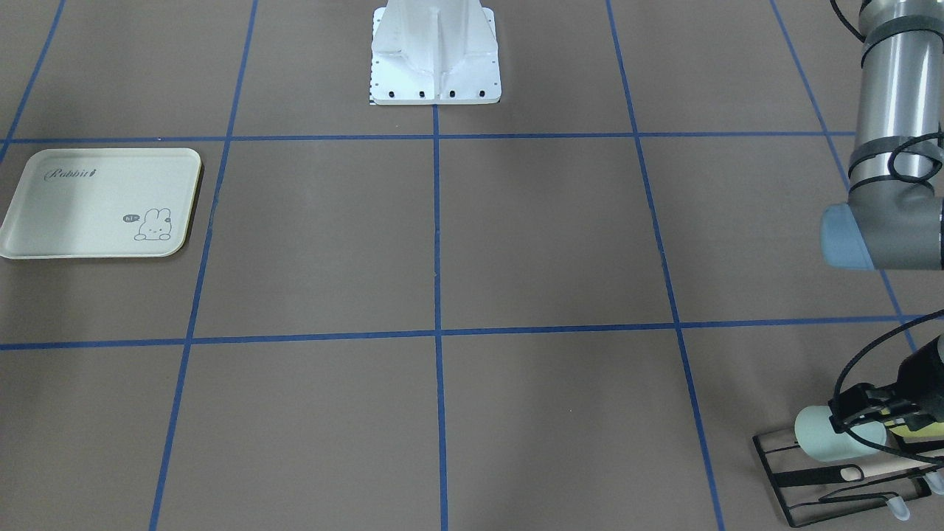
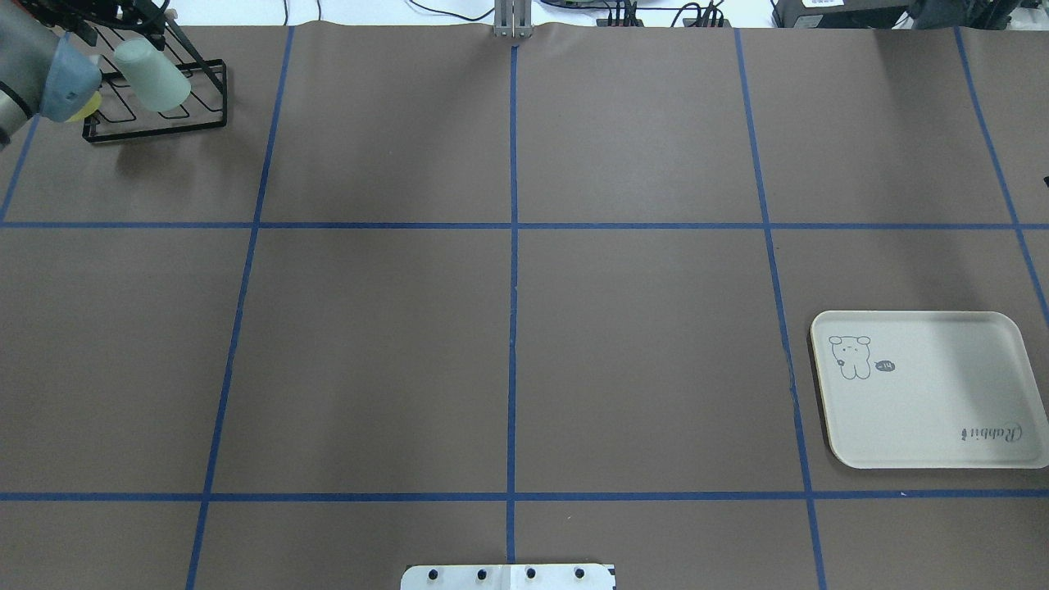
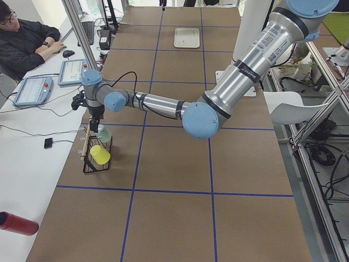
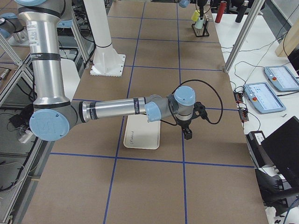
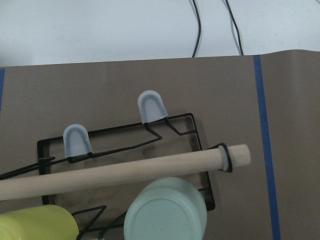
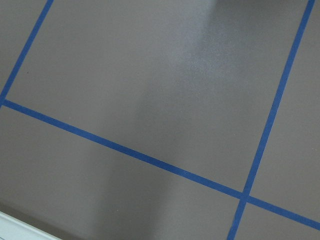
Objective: Left arm grabs green cup and hands to right arm on tray
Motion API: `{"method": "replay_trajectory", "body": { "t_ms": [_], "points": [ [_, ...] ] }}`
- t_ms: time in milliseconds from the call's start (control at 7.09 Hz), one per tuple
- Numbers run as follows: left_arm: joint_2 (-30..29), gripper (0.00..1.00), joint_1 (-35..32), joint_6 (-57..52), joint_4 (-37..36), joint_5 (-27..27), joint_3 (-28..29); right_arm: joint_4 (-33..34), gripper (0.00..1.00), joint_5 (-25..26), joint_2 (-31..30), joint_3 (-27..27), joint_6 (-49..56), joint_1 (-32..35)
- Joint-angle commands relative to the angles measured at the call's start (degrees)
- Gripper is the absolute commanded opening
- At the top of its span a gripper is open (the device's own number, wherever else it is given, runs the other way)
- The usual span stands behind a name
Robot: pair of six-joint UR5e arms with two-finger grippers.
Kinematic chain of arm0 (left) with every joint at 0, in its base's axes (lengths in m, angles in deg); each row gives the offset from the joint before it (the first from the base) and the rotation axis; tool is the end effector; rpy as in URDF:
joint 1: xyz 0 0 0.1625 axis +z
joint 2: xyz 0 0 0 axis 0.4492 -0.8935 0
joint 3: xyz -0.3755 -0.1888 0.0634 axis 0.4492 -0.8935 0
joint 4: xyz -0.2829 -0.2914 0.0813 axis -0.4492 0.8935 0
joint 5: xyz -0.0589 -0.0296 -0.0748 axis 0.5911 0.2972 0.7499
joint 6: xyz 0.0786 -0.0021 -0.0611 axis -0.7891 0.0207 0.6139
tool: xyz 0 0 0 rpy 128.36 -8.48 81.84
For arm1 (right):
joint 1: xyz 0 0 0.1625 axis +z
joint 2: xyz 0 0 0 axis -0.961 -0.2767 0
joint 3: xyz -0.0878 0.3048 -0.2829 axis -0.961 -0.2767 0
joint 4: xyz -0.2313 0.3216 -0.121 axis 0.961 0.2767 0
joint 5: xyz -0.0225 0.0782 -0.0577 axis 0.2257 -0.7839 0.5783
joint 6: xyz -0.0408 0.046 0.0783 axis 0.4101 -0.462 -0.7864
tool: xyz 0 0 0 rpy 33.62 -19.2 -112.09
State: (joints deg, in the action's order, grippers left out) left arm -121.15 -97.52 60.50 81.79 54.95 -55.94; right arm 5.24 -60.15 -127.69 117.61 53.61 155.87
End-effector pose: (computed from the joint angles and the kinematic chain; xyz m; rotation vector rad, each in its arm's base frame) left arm 0.1839 -0.7695 0.4495 0.2232 0.7284 -0.0525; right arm -0.0126 -0.5399 0.5649 0.2828 -0.7937 -0.2828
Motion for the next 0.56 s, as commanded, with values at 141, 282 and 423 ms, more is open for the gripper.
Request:
{"method": "replay_trajectory", "body": {
  "t_ms": [141, 282, 423],
  "points": [
    [-0.52, 1.00, 0.69, 0.03, 1.60, -0.26, 2.02, 0.00, 1.00, 0.06, 0.00, -0.07, 0.02, -0.19],
    [-0.52, 1.00, 0.86, 0.03, 2.48, -0.26, 2.81, 0.00, 1.00, 0.06, 0.00, -0.16, 0.02, -0.45],
    [-0.52, 1.00, 0.95, 0.03, 2.49, -0.26, 2.81, 0.00, 1.00, 0.15, 0.00, -0.16, 0.02, -0.54]
  ]
}}
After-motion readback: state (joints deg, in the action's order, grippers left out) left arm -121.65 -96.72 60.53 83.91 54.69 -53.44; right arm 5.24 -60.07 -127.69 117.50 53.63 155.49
